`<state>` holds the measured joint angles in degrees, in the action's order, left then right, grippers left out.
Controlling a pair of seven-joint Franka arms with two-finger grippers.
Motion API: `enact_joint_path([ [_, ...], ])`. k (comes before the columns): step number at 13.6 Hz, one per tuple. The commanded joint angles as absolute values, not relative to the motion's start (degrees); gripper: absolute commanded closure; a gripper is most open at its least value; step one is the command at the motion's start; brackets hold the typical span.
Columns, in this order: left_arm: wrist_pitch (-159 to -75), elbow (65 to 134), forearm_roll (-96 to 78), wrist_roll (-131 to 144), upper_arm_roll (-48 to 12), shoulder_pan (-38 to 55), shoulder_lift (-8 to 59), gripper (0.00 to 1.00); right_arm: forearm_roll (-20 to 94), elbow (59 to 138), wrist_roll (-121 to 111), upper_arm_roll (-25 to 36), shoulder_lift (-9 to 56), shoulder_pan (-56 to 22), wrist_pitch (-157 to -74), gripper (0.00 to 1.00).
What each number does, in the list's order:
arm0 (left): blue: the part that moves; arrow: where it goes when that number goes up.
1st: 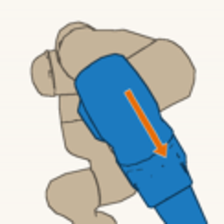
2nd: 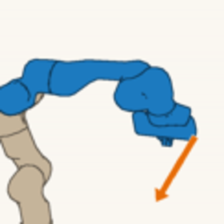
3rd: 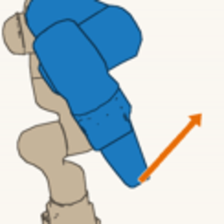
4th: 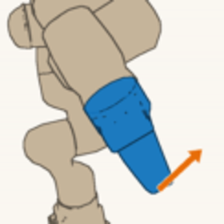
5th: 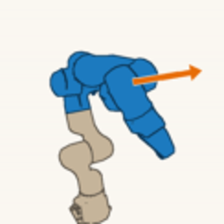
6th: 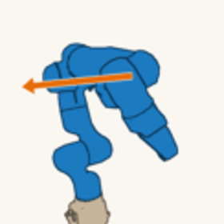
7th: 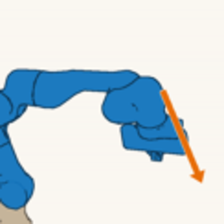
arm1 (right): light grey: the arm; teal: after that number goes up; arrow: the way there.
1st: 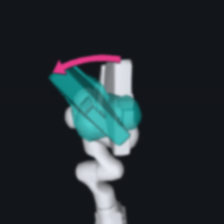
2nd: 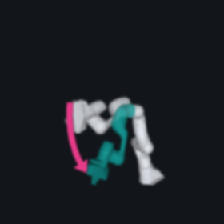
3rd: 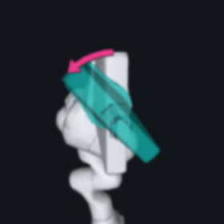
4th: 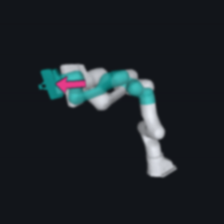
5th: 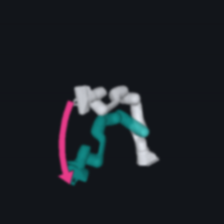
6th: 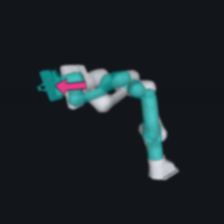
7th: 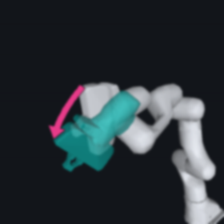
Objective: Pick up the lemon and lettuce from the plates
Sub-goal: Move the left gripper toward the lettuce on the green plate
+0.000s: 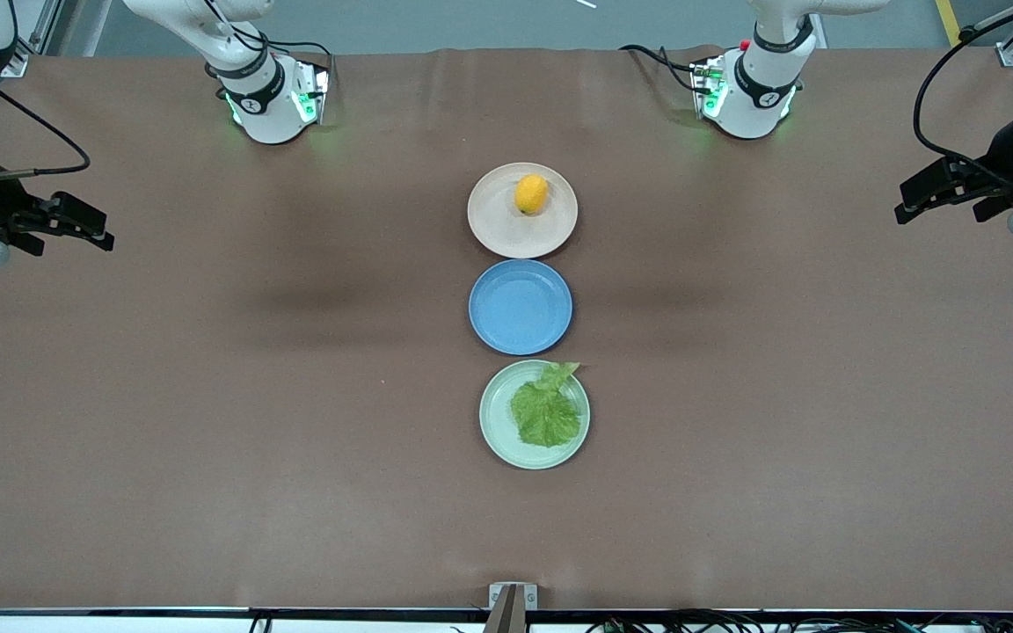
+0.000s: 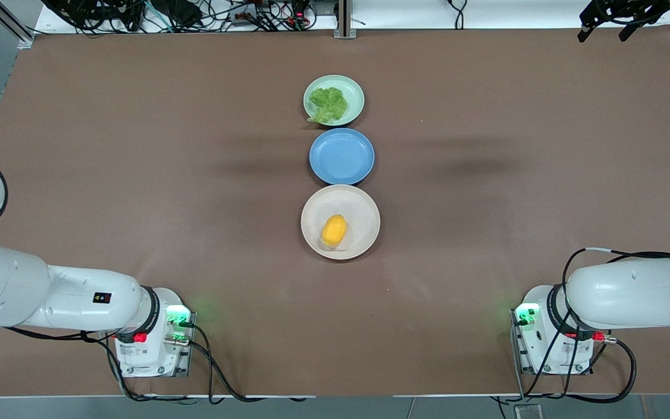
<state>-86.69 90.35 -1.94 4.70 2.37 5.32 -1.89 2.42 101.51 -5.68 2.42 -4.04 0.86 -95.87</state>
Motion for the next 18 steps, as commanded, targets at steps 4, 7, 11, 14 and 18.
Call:
enact_joint_path([
  [4,-85.96,89.47,-1.67,5.36,2.37,5.27,-1.85,0.00,2.02,102.74,-6.33,1.67,-5.36,1.76,-96.24,0.00],
  [7,-85.17,89.65,-1.15,5.36,2.20,5.36,-2.02,0.00,2.11,102.74,-6.33,1.67,-5.27,1.85,-96.07,0.00],
  [11,-85.69,89.74,-6.04,5.36,1.76,6.41,2.09,0.00,2.20,102.66,-6.15,1.67,-5.27,1.76,-95.54,0.00],
  [14,-89.37,89.65,-12.72,5.80,0.53,8.95,7.89,0.00,2.11,102.66,-6.24,1.67,-5.27,1.67,-95.54,0.00],
  [18,-101.48,89.47,-14.68,18.68,0.26,18.35,17.73,0.00,2.20,98.36,-5.71,1.58,-2.57,1.50,-93.17,0.00],
])
